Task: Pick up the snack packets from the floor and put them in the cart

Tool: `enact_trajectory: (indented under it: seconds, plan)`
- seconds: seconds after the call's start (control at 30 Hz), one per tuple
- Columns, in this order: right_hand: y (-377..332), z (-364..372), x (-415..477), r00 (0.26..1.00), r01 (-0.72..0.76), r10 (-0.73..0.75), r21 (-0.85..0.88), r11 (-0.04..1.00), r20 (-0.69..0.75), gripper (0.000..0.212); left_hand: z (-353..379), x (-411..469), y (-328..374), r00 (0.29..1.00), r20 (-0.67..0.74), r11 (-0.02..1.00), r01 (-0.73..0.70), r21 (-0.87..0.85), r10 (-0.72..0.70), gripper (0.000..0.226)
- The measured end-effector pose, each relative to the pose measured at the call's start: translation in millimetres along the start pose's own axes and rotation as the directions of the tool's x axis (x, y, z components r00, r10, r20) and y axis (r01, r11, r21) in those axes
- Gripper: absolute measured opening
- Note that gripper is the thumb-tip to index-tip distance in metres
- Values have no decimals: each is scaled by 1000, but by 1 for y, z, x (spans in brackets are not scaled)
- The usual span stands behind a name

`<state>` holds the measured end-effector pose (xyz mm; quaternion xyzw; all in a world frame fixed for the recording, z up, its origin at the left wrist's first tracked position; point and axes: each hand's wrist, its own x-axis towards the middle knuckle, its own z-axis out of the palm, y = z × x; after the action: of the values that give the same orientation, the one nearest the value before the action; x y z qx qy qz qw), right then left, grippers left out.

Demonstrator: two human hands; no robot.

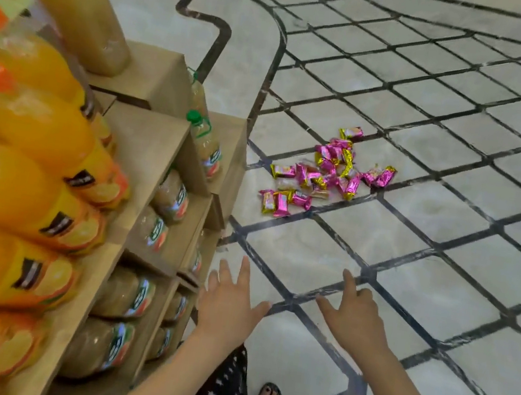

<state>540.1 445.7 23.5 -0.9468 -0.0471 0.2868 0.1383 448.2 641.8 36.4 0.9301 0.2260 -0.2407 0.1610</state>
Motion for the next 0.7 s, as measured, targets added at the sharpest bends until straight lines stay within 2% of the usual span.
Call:
enact_trajectory:
  seconds: [0.17,0.33,0.5,0.7]
  plan:
    - [-46,-27,63,998,-59,59,24,998,-12,79,-44,87,3,999,11,998,-53,14,53,90]
    - [-73,-48,118,996,-83,83,4,997,-9,79,-71,153,10,998,48,999,-34,-9,34,91]
    - [-59,-64,169,989,-140,139,9,990,60,81,-73,203,32,995,98,1000,12,25,-14,91]
    - [-27,-102,257,977,-136,146,-70,988,154,83,-78,267,67,978,144,988,153,20,-154,91]
